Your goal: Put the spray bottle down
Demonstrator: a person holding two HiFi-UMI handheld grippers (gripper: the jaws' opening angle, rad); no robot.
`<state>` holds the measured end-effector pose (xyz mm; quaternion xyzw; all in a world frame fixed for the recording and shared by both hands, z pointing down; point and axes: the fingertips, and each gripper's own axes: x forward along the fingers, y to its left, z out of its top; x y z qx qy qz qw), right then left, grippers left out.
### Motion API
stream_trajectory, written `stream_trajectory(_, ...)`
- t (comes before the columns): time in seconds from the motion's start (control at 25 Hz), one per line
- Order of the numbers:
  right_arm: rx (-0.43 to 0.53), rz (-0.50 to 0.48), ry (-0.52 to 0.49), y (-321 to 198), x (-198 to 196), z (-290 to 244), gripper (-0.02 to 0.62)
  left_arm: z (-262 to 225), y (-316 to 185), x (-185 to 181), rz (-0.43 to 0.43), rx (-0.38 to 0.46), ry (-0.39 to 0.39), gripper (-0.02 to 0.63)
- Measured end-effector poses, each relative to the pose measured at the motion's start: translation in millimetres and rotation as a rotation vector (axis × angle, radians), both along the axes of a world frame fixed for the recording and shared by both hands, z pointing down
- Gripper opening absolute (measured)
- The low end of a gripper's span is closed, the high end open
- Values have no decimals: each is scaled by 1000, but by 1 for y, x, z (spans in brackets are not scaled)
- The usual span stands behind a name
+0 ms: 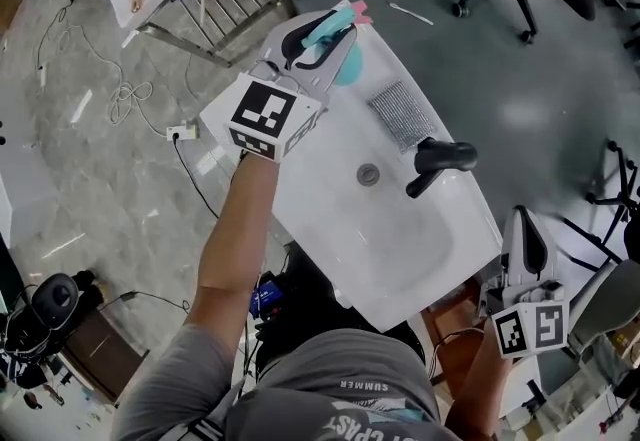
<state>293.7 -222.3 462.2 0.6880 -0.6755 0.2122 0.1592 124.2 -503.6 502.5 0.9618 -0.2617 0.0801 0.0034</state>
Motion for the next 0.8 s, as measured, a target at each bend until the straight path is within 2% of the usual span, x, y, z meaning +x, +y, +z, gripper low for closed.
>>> stream_trajectory(0.64, -38, 22, -16, 3, 13, 25, 2, 38, 2, 47, 64, -13, 16, 100)
stream_trajectory(0.8, -41, 24, -18, 4, 13, 29, 2, 45, 8, 56, 91, 15, 15, 100)
